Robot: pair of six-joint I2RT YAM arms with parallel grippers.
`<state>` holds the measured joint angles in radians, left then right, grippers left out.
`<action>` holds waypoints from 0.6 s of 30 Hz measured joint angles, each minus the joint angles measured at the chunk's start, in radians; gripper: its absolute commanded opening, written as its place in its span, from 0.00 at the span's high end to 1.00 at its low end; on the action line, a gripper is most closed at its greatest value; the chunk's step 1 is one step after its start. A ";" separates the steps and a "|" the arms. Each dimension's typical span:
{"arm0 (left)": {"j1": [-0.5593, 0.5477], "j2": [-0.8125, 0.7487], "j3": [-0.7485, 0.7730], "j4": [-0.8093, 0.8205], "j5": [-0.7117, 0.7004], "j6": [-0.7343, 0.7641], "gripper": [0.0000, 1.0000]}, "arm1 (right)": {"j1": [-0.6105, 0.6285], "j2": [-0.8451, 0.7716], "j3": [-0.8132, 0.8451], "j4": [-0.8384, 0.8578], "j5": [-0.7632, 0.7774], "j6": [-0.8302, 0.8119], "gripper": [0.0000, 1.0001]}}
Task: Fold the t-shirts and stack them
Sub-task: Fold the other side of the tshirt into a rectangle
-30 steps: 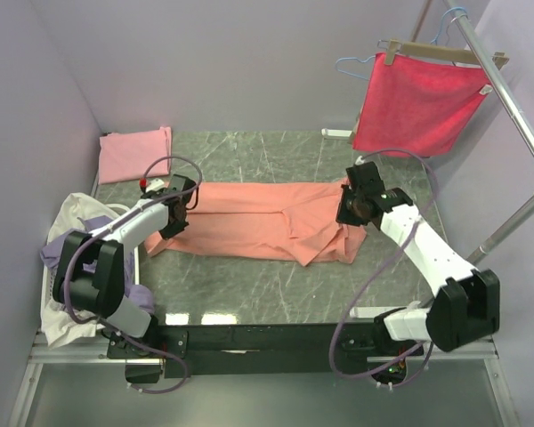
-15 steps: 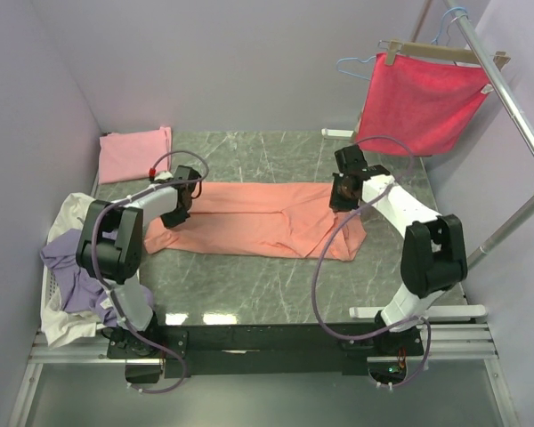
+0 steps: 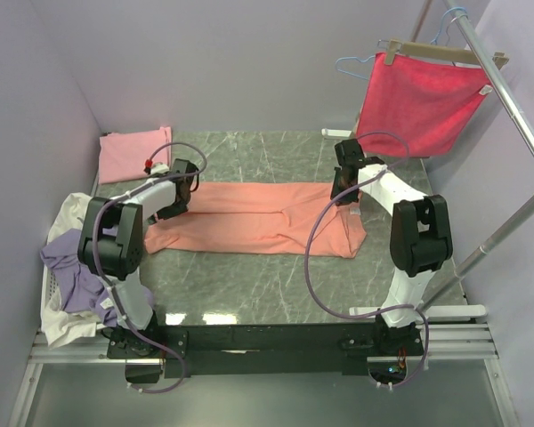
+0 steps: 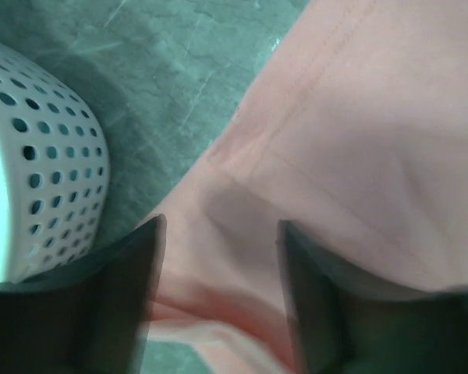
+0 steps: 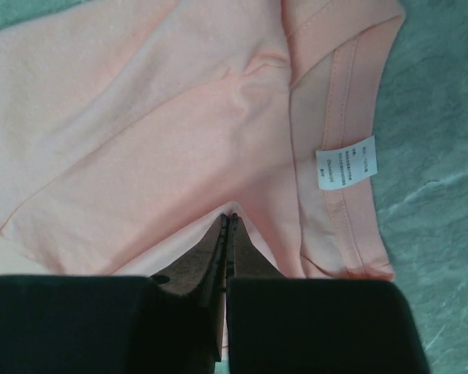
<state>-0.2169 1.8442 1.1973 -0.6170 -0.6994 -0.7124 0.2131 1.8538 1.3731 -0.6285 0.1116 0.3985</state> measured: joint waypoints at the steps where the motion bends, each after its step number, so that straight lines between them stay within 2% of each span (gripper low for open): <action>1: 0.000 -0.014 -0.007 -0.002 0.009 0.011 0.11 | -0.002 0.000 0.000 0.002 0.000 0.000 1.00; 3: 0.000 -0.071 -0.037 -0.012 0.061 0.001 0.05 | -0.006 0.000 0.000 0.005 0.000 0.000 1.00; 5: 0.000 -0.144 -0.076 -0.014 0.116 -0.009 0.04 | -0.008 0.000 -0.001 0.008 -0.003 -0.001 1.00; 10: 0.000 -0.349 -0.200 -0.015 0.254 -0.061 0.09 | -0.009 0.000 -0.008 0.025 -0.020 -0.008 1.00; 12: 0.000 -0.385 -0.227 -0.014 0.288 -0.083 0.12 | -0.009 0.000 -0.008 0.030 -0.028 -0.015 1.00; 18: -0.006 -0.442 -0.345 0.000 0.338 -0.183 0.13 | -0.010 0.000 -0.010 0.045 -0.064 -0.026 1.00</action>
<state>-0.2234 1.4025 0.8524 -0.6174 -0.3618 -0.8951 0.2035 1.8538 1.3632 -0.5835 0.0471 0.3725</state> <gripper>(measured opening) 0.875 0.009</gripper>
